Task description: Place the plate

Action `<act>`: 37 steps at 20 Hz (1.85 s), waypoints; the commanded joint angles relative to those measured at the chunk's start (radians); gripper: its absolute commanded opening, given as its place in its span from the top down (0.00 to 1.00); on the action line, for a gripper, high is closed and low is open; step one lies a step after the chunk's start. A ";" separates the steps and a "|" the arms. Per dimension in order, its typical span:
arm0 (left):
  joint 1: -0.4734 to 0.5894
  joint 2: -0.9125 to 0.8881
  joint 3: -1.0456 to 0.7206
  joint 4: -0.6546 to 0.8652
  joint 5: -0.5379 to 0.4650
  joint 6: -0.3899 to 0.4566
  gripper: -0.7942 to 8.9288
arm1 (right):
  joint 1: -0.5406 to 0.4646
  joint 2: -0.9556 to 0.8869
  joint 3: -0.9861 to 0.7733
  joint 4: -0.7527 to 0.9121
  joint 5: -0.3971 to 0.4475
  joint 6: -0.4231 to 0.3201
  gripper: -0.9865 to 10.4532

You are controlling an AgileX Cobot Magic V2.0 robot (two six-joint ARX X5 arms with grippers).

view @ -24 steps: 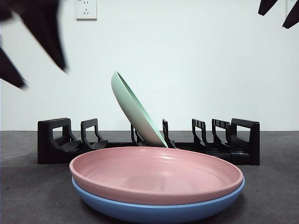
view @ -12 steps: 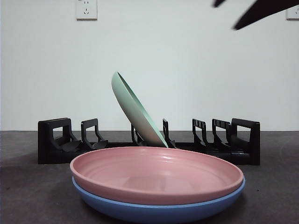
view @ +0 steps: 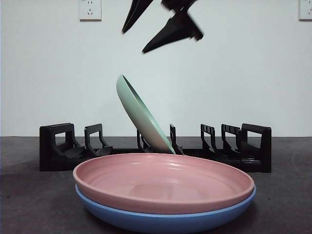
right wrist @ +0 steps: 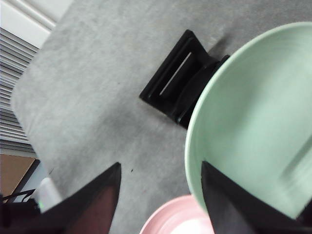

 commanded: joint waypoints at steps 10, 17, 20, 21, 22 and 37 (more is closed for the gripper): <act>-0.001 0.003 0.014 0.010 -0.004 0.006 0.56 | 0.012 0.208 0.075 0.059 0.004 -0.013 0.69; -0.001 0.003 0.014 0.009 -0.003 0.006 0.56 | 0.039 0.209 0.074 0.058 0.003 -0.013 0.90; -0.001 0.003 0.014 0.009 -0.004 0.006 0.56 | 0.045 0.208 0.090 0.035 -0.006 -0.011 0.90; -0.001 0.003 0.014 0.009 -0.004 0.006 0.56 | 0.043 0.208 0.114 0.004 -0.008 -0.014 0.90; -0.001 0.003 0.014 0.009 -0.004 0.006 0.56 | 0.042 0.206 0.147 -0.034 -0.009 -0.021 0.90; -0.001 0.004 0.014 0.012 -0.004 -0.016 0.56 | 0.057 -0.117 0.322 -0.255 -0.056 -0.227 0.90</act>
